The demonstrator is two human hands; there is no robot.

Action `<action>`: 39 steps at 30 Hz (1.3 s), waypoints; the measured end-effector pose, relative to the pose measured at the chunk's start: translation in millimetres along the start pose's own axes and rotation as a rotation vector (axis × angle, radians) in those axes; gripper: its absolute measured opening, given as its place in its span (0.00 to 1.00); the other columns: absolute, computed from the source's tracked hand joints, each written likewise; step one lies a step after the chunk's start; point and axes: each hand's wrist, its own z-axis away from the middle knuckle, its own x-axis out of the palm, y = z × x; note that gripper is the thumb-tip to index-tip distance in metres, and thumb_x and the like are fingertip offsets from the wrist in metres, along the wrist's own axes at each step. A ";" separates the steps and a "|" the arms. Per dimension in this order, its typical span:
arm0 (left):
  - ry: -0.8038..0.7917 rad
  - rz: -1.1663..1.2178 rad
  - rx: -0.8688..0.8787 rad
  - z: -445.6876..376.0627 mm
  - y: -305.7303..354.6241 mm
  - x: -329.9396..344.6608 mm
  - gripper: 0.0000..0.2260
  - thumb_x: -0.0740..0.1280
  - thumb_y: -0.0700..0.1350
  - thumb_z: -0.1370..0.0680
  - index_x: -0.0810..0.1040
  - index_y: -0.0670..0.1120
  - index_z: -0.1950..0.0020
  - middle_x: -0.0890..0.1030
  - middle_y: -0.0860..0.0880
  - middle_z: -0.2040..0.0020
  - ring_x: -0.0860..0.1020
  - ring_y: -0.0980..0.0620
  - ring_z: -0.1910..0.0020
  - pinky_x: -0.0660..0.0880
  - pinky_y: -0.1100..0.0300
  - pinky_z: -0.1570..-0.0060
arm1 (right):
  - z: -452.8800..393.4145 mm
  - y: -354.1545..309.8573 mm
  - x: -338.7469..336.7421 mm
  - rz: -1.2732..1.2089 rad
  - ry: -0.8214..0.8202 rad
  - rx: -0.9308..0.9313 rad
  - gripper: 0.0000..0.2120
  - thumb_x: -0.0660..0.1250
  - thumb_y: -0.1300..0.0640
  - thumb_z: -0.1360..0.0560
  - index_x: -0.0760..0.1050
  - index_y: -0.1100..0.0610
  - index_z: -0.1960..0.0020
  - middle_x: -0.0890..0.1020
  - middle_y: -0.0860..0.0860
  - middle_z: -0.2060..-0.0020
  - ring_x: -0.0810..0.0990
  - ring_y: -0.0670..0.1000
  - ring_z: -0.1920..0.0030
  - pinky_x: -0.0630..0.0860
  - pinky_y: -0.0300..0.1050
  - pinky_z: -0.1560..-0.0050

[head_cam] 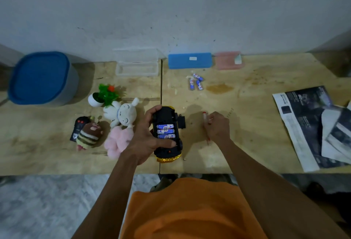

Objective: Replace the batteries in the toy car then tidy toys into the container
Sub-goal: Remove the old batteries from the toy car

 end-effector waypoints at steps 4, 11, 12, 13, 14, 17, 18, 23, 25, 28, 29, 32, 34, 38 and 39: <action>0.036 0.017 -0.005 1.2 3.0 13.7 0.49 0.74 0.18 0.40 0.67 0.53 0.26 0.73 0.45 0.31 0.83 0.43 0.47 0.83 0.48 0.54 | -3.1 1.9 -2.2 0.056 -0.066 -0.020 0.08 0.71 0.54 0.24 0.81 0.57 0.50 0.85 0.57 0.54 0.82 0.60 0.50 0.69 0.41 0.56; 0.041 0.037 0.006 -2.2 0.7 20.1 0.49 0.76 0.19 0.40 0.69 0.55 0.27 0.75 0.48 0.32 0.83 0.41 0.45 0.82 0.45 0.52 | -4.3 -1.3 -13.0 0.052 -0.163 -0.013 0.17 0.77 0.50 0.29 0.80 0.57 0.45 0.84 0.55 0.50 0.81 0.57 0.47 0.69 0.39 0.54; 0.038 0.047 0.012 -2.5 0.6 19.9 0.50 0.76 0.20 0.41 0.69 0.55 0.27 0.75 0.48 0.32 0.83 0.40 0.45 0.82 0.44 0.52 | -2.6 -1.6 -16.6 0.066 -0.184 -0.016 0.19 0.77 0.49 0.30 0.79 0.57 0.43 0.83 0.54 0.49 0.81 0.56 0.46 0.70 0.40 0.53; 0.035 0.057 0.017 -3.2 0.4 19.1 0.50 0.76 0.20 0.41 0.70 0.56 0.27 0.75 0.48 0.32 0.83 0.40 0.45 0.82 0.44 0.52 | -0.2 -2.5 -21.1 0.090 -0.198 -0.029 0.20 0.77 0.49 0.30 0.79 0.56 0.43 0.83 0.53 0.48 0.81 0.55 0.46 0.70 0.40 0.52; 0.028 0.063 0.025 -3.7 0.9 18.3 0.50 0.77 0.21 0.42 0.70 0.56 0.27 0.75 0.49 0.32 0.83 0.40 0.45 0.82 0.45 0.52 | 2.7 -5.4 -26.9 0.104 -0.202 -0.045 0.19 0.77 0.48 0.30 0.79 0.55 0.44 0.83 0.52 0.49 0.81 0.55 0.46 0.72 0.40 0.50; 0.005 0.049 0.059 -5.3 3.8 16.6 0.49 0.77 0.22 0.41 0.69 0.55 0.27 0.79 0.52 0.36 0.83 0.43 0.46 0.82 0.48 0.52 | 14.3 -25.5 -47.5 -0.069 -0.164 -0.097 0.09 0.76 0.52 0.28 0.80 0.53 0.51 0.82 0.48 0.59 0.83 0.51 0.55 0.77 0.42 0.52; -0.001 0.041 0.069 -6.2 4.7 16.2 0.49 0.77 0.21 0.40 0.68 0.54 0.27 0.80 0.54 0.38 0.83 0.43 0.46 0.82 0.48 0.53 | 21.7 -37.4 -56.4 -0.152 -0.160 -0.116 0.07 0.75 0.55 0.27 0.81 0.53 0.52 0.81 0.45 0.61 0.82 0.49 0.57 0.76 0.41 0.53; -0.015 0.003 0.142 -11.0 12.0 21.2 0.50 0.80 0.27 0.42 0.67 0.53 0.26 0.80 0.55 0.37 0.82 0.42 0.43 0.82 0.46 0.50 | 75.1 -102.6 -93.0 -0.305 -0.242 -0.286 0.04 0.70 0.53 0.22 0.84 0.49 0.49 0.84 0.41 0.54 0.80 0.40 0.54 0.74 0.30 0.54; -0.021 0.017 0.179 -11.9 15.6 23.1 0.49 0.78 0.23 0.40 0.66 0.51 0.25 0.79 0.53 0.35 0.82 0.41 0.42 0.82 0.47 0.50 | 90.2 -111.8 -90.3 -0.234 -0.282 -0.296 0.08 0.68 0.50 0.21 0.83 0.48 0.45 0.81 0.42 0.50 0.79 0.41 0.51 0.74 0.33 0.52; -0.032 0.039 0.211 -11.5 19.3 21.8 0.48 0.77 0.23 0.39 0.66 0.51 0.25 0.77 0.51 0.33 0.82 0.41 0.41 0.82 0.46 0.49 | 101.5 -116.9 -77.4 -0.224 -0.269 -0.246 0.11 0.66 0.50 0.20 0.82 0.49 0.41 0.79 0.47 0.46 0.78 0.45 0.48 0.76 0.40 0.46; -0.032 0.041 0.215 -10.6 20.3 20.1 0.48 0.77 0.24 0.39 0.66 0.52 0.25 0.76 0.49 0.31 0.82 0.40 0.41 0.82 0.44 0.48 | 103.9 -118.1 -73.4 -0.259 -0.259 -0.219 0.11 0.66 0.51 0.20 0.82 0.49 0.41 0.79 0.47 0.47 0.78 0.45 0.47 0.77 0.41 0.45; -0.041 0.028 0.213 -7.9 20.6 16.3 0.48 0.78 0.26 0.40 0.66 0.52 0.25 0.75 0.47 0.30 0.82 0.39 0.41 0.81 0.42 0.47 | 108.9 -124.8 -68.3 -0.437 -0.310 -0.076 0.10 0.65 0.53 0.19 0.83 0.51 0.42 0.84 0.47 0.49 0.83 0.44 0.50 0.80 0.41 0.48; -0.049 0.013 0.209 -6.3 20.8 13.9 0.48 0.78 0.26 0.40 0.66 0.53 0.25 0.76 0.47 0.31 0.82 0.40 0.42 0.82 0.43 0.47 | 112.5 -132.1 -68.3 -0.575 -0.370 0.047 0.09 0.65 0.55 0.18 0.83 0.52 0.44 0.86 0.48 0.52 0.85 0.45 0.52 0.82 0.43 0.49; -0.069 -0.003 0.201 -6.3 24.0 9.6 0.48 0.78 0.27 0.40 0.66 0.52 0.25 0.76 0.46 0.31 0.82 0.40 0.43 0.82 0.43 0.48 | 115.4 -137.6 -67.7 -0.700 -0.369 0.134 0.09 0.65 0.58 0.19 0.83 0.51 0.50 0.86 0.49 0.54 0.84 0.43 0.56 0.82 0.44 0.51; -0.074 -0.003 0.201 -6.6 25.4 9.0 0.48 0.78 0.27 0.40 0.66 0.52 0.25 0.75 0.45 0.31 0.83 0.40 0.43 0.82 0.44 0.49 | 115.6 -136.8 -67.2 -0.721 -0.359 0.135 0.08 0.65 0.58 0.19 0.83 0.52 0.49 0.86 0.48 0.54 0.84 0.41 0.58 0.82 0.43 0.52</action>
